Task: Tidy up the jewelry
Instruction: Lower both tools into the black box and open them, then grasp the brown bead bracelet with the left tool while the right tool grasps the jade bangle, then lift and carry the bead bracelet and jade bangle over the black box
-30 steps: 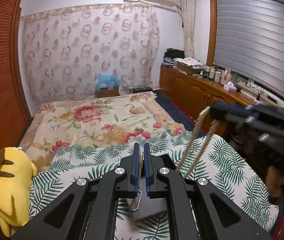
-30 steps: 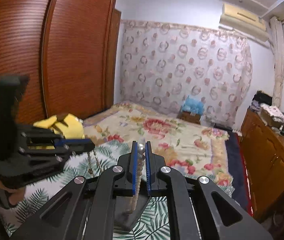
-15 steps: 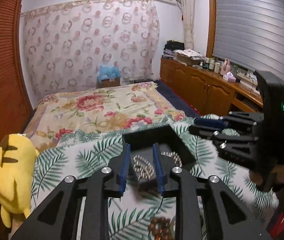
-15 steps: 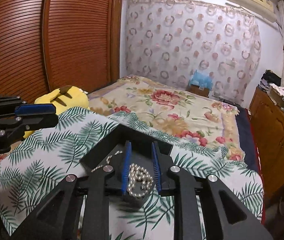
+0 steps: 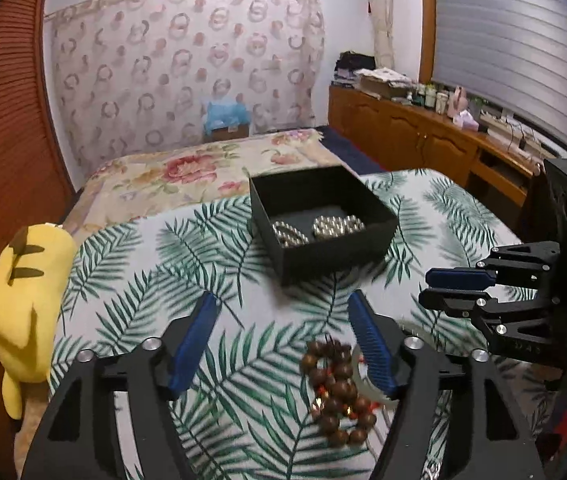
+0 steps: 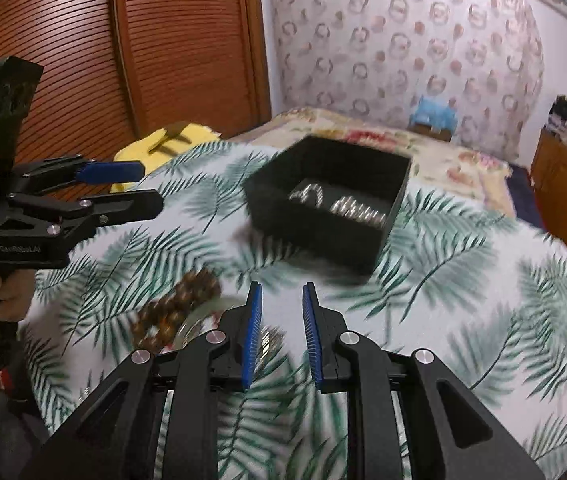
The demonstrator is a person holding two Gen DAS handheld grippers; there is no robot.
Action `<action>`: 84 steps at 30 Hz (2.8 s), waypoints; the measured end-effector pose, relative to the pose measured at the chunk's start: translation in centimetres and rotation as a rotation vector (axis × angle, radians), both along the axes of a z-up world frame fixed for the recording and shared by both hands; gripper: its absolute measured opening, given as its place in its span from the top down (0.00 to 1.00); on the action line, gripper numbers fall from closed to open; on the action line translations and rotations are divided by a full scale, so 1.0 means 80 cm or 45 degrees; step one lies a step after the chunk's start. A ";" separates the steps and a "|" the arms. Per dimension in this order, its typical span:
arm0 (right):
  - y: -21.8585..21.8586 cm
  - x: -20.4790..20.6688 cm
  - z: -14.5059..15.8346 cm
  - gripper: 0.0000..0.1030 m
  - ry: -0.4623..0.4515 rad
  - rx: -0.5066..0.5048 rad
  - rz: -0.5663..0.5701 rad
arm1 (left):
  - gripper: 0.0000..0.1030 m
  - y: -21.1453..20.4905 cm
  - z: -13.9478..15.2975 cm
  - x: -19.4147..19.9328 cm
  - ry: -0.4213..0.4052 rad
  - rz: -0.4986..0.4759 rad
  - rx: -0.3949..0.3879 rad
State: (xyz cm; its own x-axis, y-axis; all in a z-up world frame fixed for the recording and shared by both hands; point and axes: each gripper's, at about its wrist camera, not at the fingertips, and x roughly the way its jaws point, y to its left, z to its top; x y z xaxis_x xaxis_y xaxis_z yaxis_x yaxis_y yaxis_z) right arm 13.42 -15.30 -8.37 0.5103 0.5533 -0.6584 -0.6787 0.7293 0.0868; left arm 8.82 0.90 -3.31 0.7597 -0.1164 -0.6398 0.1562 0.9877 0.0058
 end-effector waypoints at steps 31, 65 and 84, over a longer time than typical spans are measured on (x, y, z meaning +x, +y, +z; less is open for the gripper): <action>-0.011 -0.028 0.001 0.92 -0.063 -0.035 -0.095 | 0.24 0.003 -0.068 -0.028 0.140 -0.007 -0.088; -0.041 -0.042 0.010 0.92 -0.119 0.007 -0.172 | 0.88 0.013 -0.016 -0.025 0.050 0.001 -0.190; -0.039 -0.013 0.033 0.92 -0.168 -0.014 -0.155 | 0.88 0.011 0.039 -0.028 -0.093 -0.031 -0.169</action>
